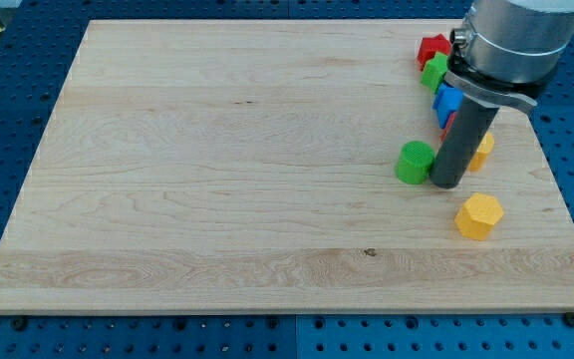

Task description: Move the green circle to the center

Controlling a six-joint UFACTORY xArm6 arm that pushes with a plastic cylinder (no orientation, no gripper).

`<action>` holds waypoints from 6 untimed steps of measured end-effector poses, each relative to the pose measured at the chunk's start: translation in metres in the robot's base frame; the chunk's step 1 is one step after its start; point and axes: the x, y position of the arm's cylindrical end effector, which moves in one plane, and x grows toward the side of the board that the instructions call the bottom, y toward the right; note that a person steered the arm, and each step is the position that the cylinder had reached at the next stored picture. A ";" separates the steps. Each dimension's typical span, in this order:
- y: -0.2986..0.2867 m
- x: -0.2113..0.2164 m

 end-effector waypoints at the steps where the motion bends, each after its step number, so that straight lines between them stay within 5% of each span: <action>1: -0.002 0.007; 6: -0.068 -0.067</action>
